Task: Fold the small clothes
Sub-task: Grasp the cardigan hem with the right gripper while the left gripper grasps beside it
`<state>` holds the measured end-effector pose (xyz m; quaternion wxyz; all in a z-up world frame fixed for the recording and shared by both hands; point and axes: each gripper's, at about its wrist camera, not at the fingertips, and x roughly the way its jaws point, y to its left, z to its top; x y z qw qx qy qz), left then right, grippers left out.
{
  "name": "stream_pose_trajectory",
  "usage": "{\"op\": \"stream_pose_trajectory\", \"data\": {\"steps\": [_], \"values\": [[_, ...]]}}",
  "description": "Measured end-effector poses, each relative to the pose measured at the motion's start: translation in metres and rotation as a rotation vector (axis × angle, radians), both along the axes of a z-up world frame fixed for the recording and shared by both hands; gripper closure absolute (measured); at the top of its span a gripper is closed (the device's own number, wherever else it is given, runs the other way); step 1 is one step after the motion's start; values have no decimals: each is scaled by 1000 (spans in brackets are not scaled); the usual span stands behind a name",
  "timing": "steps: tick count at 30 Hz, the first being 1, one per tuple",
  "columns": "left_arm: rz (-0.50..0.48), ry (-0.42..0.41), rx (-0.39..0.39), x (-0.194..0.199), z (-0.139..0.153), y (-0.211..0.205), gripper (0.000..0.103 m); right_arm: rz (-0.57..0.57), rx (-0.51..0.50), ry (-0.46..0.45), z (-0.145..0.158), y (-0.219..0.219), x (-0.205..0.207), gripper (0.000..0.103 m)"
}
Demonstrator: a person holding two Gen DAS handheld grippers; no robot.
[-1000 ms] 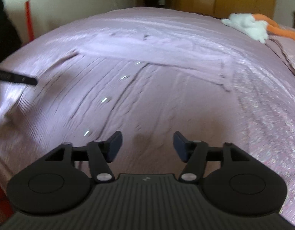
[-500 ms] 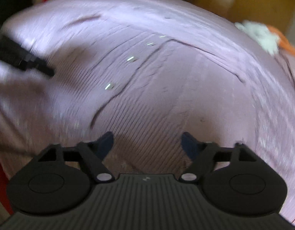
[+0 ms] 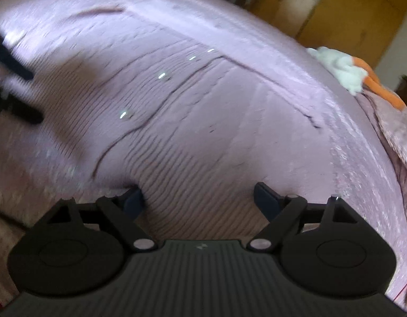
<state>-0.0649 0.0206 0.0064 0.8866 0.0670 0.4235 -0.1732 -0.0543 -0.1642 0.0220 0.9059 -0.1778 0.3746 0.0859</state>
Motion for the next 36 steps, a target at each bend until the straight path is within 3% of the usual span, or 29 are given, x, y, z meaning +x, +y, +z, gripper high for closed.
{"op": "stream_pose_trajectory", "data": {"steps": [2,5,10,20,23,27,30,32,36], "values": [[-41,-11,41,-3,-2,-7,30,-37,47,-21,6,-5,4,15],[-103,-74,167,-11,-8,-23,30,-82,115,-38,13,-12,14,15],[-102,-122,358,-9,-24,-39,30,-146,199,-44,16,-19,23,15],[-38,-218,446,2,-21,-33,27,-180,253,-63,14,-24,19,20],[-29,-255,432,5,-18,-33,27,-180,264,-61,11,-23,20,24],[0,-368,406,-1,-8,-32,30,-183,273,-78,12,-24,19,25],[-6,-363,369,2,-6,-31,44,-179,288,-87,13,-25,19,32],[-10,-322,330,6,-8,-30,67,-166,282,-85,13,-24,21,39],[-25,-278,256,13,-2,-27,87,-116,245,-73,14,-14,22,63]]}}
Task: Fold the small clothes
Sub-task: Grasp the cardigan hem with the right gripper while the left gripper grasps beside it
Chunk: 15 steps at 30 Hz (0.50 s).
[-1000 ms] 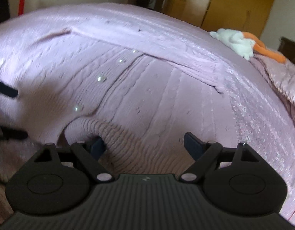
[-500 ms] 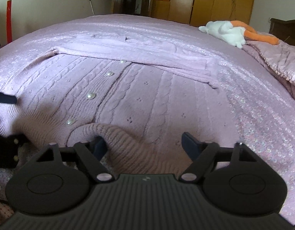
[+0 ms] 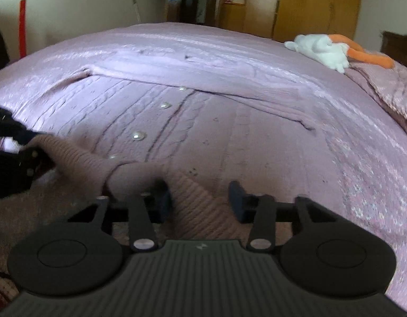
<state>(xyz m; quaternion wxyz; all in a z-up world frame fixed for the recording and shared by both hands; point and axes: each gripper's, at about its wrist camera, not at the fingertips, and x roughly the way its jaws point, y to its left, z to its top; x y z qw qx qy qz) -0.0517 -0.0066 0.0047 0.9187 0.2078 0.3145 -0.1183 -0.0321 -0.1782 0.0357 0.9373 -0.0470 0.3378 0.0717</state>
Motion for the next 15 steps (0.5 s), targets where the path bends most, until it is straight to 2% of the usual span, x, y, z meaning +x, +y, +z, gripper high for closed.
{"op": "stream_pose_trajectory", "data": {"steps": [1,4,8,15], "values": [[-1,8,-20,1,3,1,89,12,-5,-2,2,2,0,73],[20,22,-83,8,14,7,90,38,-11,-18,9,7,3,87],[41,11,-139,16,31,13,91,26,11,-54,24,4,12,90],[38,-74,-173,42,71,10,91,-30,79,-152,54,-5,43,93]]}}
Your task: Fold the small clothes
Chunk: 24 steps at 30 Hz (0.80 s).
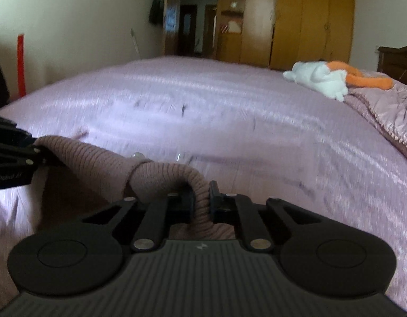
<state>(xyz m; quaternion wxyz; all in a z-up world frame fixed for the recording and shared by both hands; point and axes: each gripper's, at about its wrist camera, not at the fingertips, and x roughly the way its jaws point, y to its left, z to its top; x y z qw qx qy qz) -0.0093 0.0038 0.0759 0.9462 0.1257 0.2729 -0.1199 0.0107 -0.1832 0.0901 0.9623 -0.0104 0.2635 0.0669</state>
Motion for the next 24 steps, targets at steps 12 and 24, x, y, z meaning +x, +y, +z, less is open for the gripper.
{"op": "stream_pose_trajectory", "data": {"steps": [12,24], "values": [[22,-128,-84,111,48,8,91,-27,-26,-143,51,-9,114,93],[114,18,-62,243,-12,6,91,-36,-87,44,-18,5,261,93]]}}
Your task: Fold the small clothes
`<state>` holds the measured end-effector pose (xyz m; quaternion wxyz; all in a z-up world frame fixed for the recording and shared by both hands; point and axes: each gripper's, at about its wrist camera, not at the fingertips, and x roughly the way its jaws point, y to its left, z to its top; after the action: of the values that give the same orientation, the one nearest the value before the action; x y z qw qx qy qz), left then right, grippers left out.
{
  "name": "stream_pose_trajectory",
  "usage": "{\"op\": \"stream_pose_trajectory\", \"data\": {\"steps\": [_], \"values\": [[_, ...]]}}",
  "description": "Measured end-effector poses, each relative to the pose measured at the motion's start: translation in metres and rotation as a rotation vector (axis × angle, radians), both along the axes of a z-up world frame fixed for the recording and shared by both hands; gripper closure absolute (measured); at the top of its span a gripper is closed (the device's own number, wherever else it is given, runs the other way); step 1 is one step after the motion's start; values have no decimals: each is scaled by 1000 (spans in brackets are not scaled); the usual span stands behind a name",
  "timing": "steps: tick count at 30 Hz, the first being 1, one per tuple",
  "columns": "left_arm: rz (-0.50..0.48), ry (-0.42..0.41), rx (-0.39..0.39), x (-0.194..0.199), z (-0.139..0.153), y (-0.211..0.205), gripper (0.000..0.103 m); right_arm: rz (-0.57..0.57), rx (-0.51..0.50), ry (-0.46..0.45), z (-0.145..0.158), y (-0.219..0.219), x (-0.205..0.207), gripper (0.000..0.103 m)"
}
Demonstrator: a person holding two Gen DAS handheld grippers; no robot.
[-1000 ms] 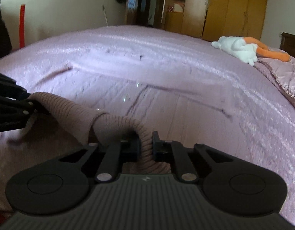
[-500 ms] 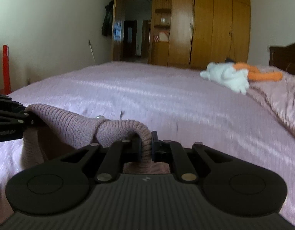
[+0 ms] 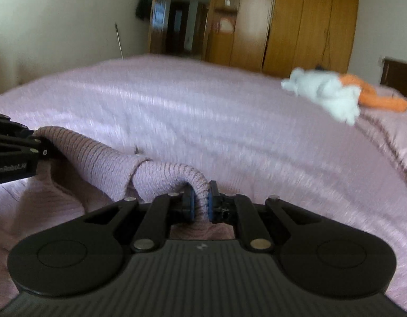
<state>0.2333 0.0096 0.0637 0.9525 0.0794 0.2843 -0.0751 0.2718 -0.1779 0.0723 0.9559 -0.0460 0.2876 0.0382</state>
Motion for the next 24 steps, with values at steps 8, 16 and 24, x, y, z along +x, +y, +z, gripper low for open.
{"op": "stream_pose_trajectory", "data": {"steps": [8,16,24], "values": [[16,86,13,27,-32,-2,86,-50,1,85,-43,-2,21,60],[-34,73,7,0,0,14,61,-35,104,70,-17,-32,-14,49],[-59,58,-21,-37,20,26,60,-10,112,23,10,-54,-72,47]]}}
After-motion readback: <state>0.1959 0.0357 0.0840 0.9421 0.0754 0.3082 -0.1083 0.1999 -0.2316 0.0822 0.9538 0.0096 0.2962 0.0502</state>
